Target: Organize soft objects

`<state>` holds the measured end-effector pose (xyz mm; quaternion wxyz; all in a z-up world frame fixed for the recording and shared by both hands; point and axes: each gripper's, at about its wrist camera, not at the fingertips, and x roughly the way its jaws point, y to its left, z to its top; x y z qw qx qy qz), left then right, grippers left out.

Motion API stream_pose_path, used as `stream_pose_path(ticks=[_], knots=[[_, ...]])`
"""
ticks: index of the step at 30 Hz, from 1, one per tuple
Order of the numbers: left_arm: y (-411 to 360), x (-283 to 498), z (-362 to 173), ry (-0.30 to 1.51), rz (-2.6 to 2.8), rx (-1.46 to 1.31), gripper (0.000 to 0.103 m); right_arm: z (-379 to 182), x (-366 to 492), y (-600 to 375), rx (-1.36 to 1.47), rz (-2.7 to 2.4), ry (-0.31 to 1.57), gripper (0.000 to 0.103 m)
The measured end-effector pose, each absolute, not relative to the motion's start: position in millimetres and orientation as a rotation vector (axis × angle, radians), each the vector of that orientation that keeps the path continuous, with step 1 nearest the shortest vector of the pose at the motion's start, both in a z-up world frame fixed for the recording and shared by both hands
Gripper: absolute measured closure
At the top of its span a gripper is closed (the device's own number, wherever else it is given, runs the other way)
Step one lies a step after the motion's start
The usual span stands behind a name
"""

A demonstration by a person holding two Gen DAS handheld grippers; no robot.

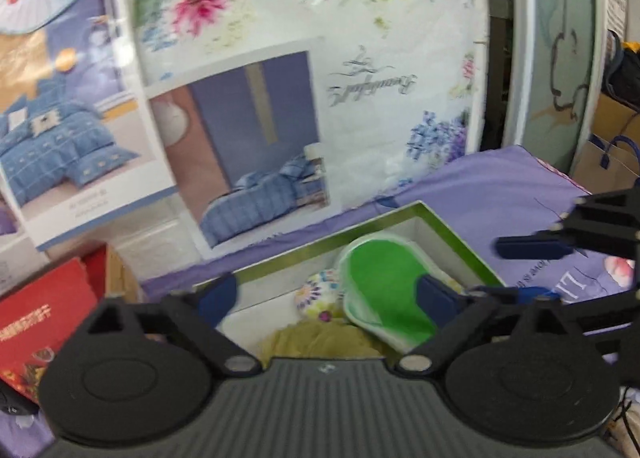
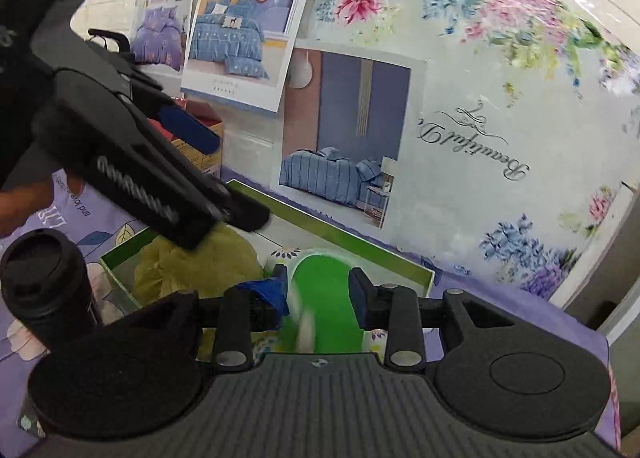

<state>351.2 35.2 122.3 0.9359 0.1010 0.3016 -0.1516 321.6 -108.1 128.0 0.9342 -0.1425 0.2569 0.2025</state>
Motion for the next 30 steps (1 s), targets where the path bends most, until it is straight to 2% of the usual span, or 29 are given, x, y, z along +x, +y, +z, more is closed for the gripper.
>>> stream_pose_path(ticks=[7,16,20,30], knots=[[45,319,148,0.571,-0.271,0.234,0.001,157,306,-131,-0.209,0.358,0.467,0.083],[63,216,166,0.521,-0.251,0.277,0.0,166,228,-145,-0.09,0.343,0.446,0.08],[72,166,148,0.563,-0.243,0.284,0.0,157,184,-146,-0.039,0.333,0.458,0.078],[59,58,63,0.721,-0.357,0.287,0.0,108,93,-170,0.185,0.242,0.553,0.076]])
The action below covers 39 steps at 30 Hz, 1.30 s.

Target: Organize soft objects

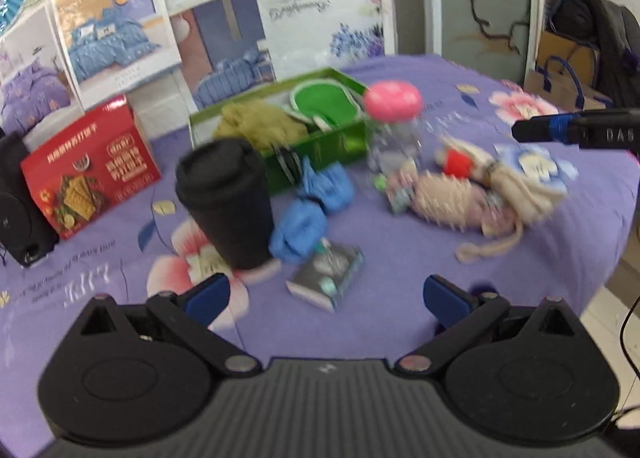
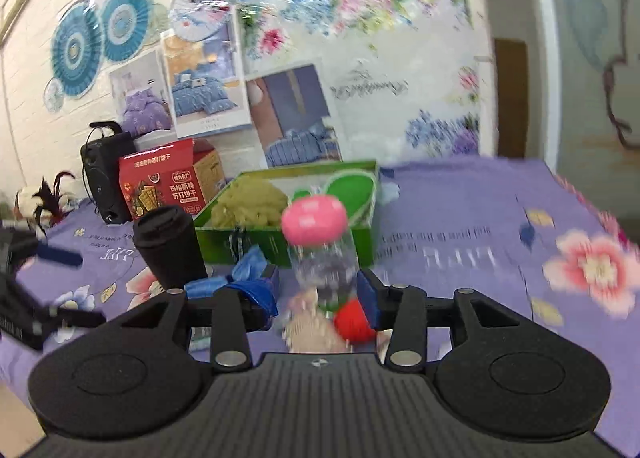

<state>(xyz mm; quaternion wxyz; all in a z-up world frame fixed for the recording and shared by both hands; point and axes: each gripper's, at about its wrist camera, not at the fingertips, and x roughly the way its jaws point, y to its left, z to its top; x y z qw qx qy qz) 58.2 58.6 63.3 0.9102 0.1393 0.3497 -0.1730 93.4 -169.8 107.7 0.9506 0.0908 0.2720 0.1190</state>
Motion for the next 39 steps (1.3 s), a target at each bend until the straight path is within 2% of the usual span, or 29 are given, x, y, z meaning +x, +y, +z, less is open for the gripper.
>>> stream_pose_path(ticks=[5,15,27,34,39], knots=[[69,25,36,0.753,-0.307,0.369,0.0,82,55,-147,0.295,0.354,0.662,0.075],[105,27,3,0.817,-0.403,0.51,0.0,49,25,-79,0.206,0.421,0.892,0.074],[111,78,-11,0.825,-0.805,0.621,0.0,56,47,-57,0.176,0.302,0.882,0.07],[110,83,-17,0.82,-0.857,0.618,0.0,77,45,-51,0.182,0.276,0.841,0.065],[111,81,-16,0.808,-0.856,0.628,0.0,73,56,-43,0.133,0.246,0.893,0.062]])
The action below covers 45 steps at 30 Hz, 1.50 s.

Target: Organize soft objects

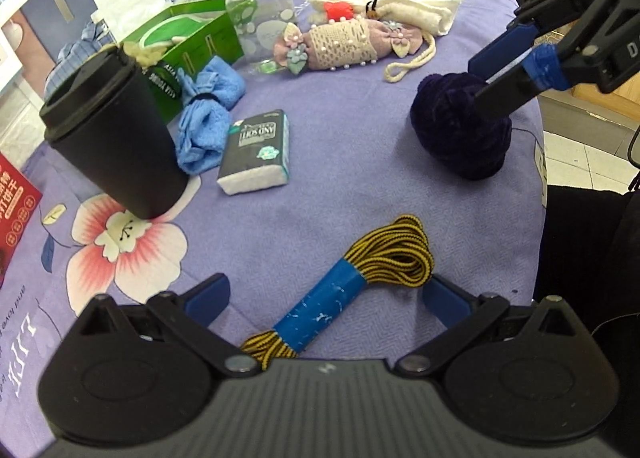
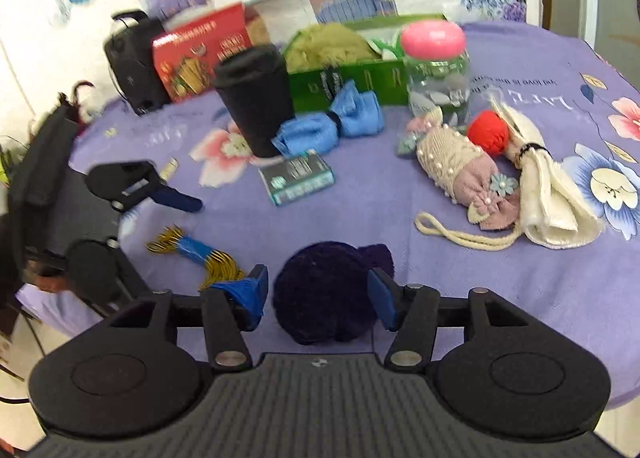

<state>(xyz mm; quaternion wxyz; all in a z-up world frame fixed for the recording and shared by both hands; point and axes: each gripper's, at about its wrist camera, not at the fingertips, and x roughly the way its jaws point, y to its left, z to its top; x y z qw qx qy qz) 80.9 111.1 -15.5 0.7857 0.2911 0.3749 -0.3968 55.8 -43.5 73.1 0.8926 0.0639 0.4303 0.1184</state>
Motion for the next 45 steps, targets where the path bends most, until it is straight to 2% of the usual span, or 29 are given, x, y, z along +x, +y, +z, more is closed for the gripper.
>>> stream_pose_path(ticks=[7,8,13,16,18,22,27,29,30,31,32,33,34,39,45], knots=[[109,80,-16,0.791,-0.866,0.661,0.0,66,63,-47,0.205,0.226,0.928,0.059],[109,80,-16,0.792,-0.868,0.659,0.0,63,67,-44,0.216,0.241,0.935,0.056],[111,81,-17,0.807,-0.865,0.638,0.001,53,82,-21,0.061,0.258,0.953,0.046],[112,83,-18,0.811,-0.869,0.63,0.0,28,92,-7,-0.069,0.238,1.029,0.042],[112,85,-19,0.825,-0.873,0.618,0.0,28,88,-2,-0.102,0.229,0.989,0.037],[115,89,-20,0.85,-0.884,0.587,0.0,26,80,-11,-0.038,0.238,0.94,0.033],[116,96,-21,0.893,-0.885,0.55,0.001,24,68,-7,-0.059,0.241,0.894,0.032],[115,95,-20,0.905,-0.892,0.552,0.007,24,72,-2,-0.084,0.23,0.894,0.032],[114,94,-17,0.909,-0.906,0.553,0.02,24,73,-2,-0.087,0.232,0.891,0.032],[115,92,-14,0.911,-0.921,0.547,0.042,24,73,-6,-0.074,0.244,0.887,0.031],[114,89,-10,0.914,-0.924,0.533,0.057,24,72,-12,-0.039,0.251,0.867,0.037],[114,88,-7,0.923,-0.918,0.51,0.078,24,70,-20,0.004,0.245,0.854,0.046],[114,87,-5,0.935,-0.905,0.482,0.087,25,70,-26,0.029,0.249,0.848,0.049],[116,89,11,0.968,-0.798,0.279,0.088,44,62,-44,0.073,0.288,0.788,0.051],[116,114,72,0.854,-0.703,0.141,0.088,86,84,-56,0.064,0.363,0.66,0.05]])
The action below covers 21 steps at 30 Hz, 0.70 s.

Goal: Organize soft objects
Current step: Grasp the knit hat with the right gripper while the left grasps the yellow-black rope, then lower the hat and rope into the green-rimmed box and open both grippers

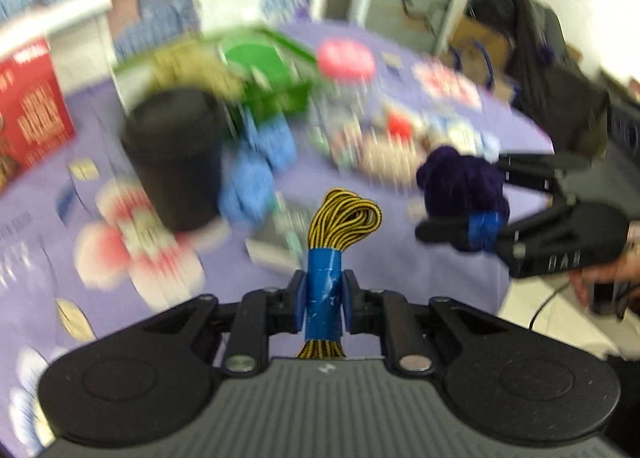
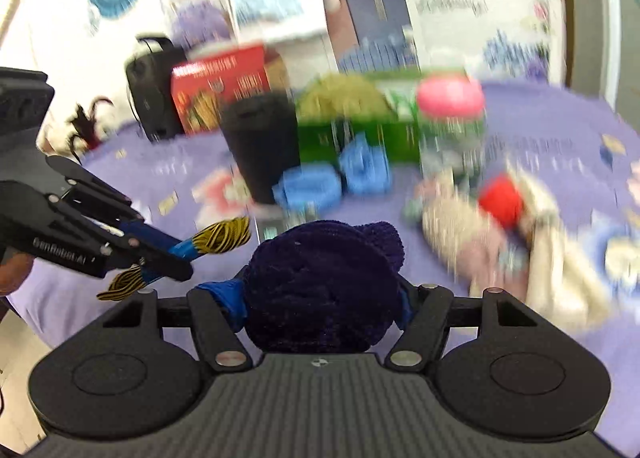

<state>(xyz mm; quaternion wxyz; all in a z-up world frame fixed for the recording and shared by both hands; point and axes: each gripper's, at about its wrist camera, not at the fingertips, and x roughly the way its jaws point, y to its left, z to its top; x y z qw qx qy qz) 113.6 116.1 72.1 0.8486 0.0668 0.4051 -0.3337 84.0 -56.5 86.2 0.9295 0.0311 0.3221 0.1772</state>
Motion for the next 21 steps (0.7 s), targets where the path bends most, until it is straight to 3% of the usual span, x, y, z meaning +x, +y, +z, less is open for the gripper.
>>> stream_pose_path(ticks=[7,12,13,15,21], knots=[[88,201,145,0.692,-0.523,0.166,0.088,147,184,-67,-0.034,0.389,0.527,0.05],[67,289,157,0.715,-0.424,0.181,0.085,166,285,-76,-0.053,0.366,0.596,0.047],[65,308,155,0.736,-0.407,0.169,0.071,163,306,-78,-0.043,0.358,0.635,0.047],[64,337,150,0.761,-0.399,0.142,0.023,152,346,-81,-0.029,0.328,0.744,0.047],[72,372,138,0.792,-0.345,0.041,0.024,136,381,-92,-0.021,0.241,0.787,0.047]])
